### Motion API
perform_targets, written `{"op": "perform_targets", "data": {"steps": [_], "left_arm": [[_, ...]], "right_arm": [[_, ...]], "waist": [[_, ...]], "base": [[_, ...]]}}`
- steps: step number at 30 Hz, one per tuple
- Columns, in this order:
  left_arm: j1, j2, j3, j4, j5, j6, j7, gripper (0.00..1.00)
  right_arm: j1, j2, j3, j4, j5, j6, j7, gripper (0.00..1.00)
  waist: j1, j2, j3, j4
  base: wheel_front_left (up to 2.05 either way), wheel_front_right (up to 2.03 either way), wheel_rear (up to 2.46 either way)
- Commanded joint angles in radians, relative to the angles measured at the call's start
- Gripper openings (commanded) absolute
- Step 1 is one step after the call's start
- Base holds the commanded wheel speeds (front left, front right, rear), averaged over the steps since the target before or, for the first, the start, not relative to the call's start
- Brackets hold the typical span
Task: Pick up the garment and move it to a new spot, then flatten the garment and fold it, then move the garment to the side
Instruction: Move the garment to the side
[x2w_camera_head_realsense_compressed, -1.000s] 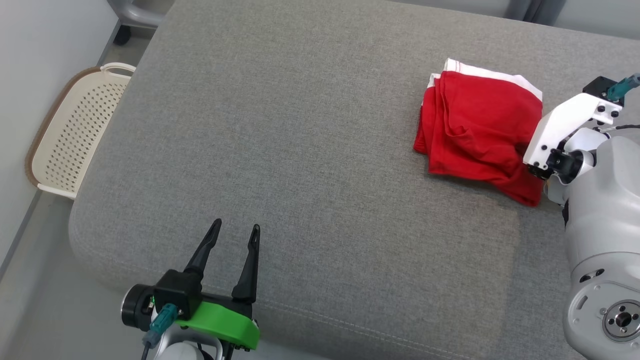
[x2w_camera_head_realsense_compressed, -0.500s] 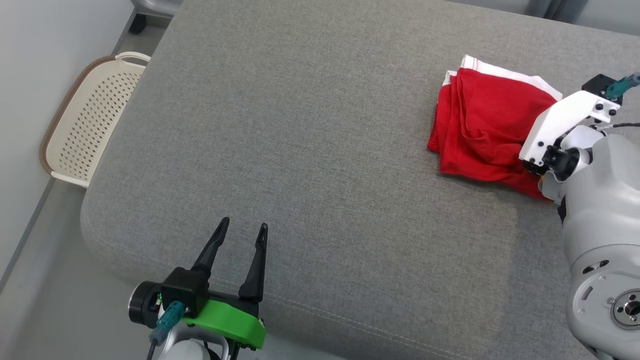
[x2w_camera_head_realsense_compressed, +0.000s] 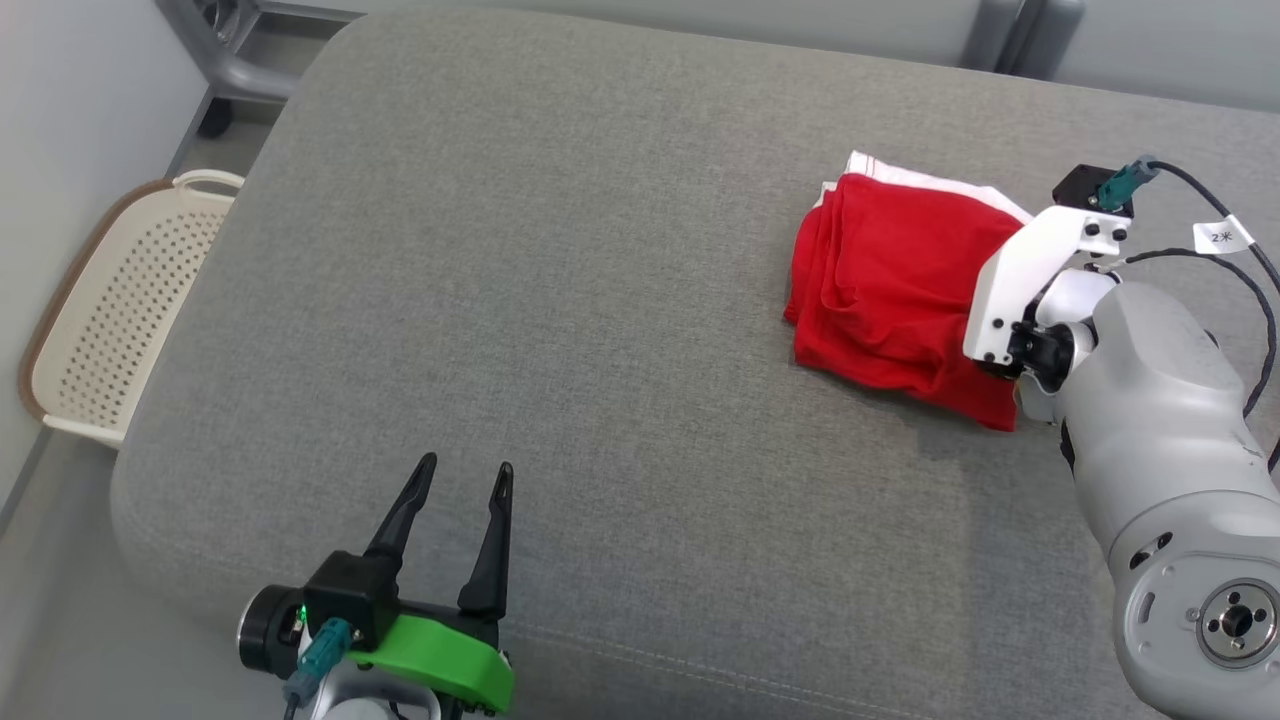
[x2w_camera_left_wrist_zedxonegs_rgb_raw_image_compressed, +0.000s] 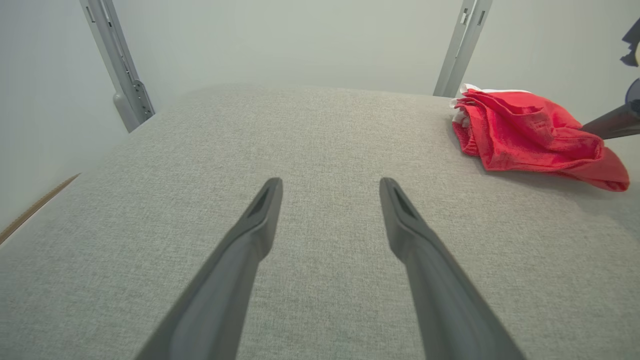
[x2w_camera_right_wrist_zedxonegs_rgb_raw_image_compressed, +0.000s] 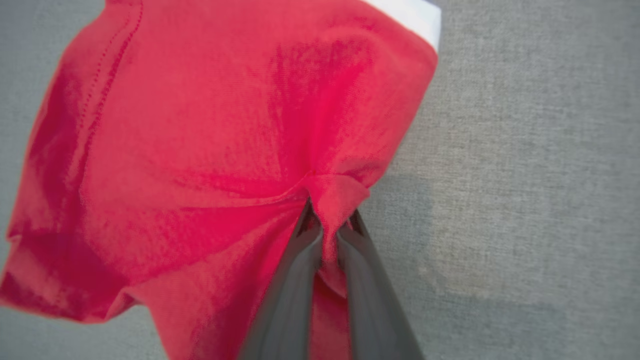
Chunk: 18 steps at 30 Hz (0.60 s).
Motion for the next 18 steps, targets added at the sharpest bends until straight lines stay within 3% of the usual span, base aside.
{"op": "perform_targets", "data": {"steps": [1, 5, 18], "left_arm": [[0.022, 0.009, 0.008, 0.0, 0.006, 0.002, -0.003, 1.0], [0.043, 0.017, 0.03, -0.006, 0.005, 0.007, -0.003, 1.0], [0.045, 0.019, 0.05, -0.022, 0.011, 0.008, -0.003, 1.0]], "right_arm": [[0.012, -0.007, 0.03, 0.008, 0.008, 0.0, 0.0, 0.0], [0.033, -0.026, 0.122, 0.017, 0.022, 0.0, 0.008, 0.0], [0.027, -0.072, 0.408, 0.02, 0.132, 0.0, 0.06, 0.0]], "waist": [[0.0, 0.0, -0.053, -0.067], [0.0, 0.0, -0.089, -0.146], [0.0, 0.0, -0.09, -0.3]], "base": [[0.0, 0.0, 0.0], [0.0, 0.0, 0.0], [0.0, 0.0, 0.0]]}}
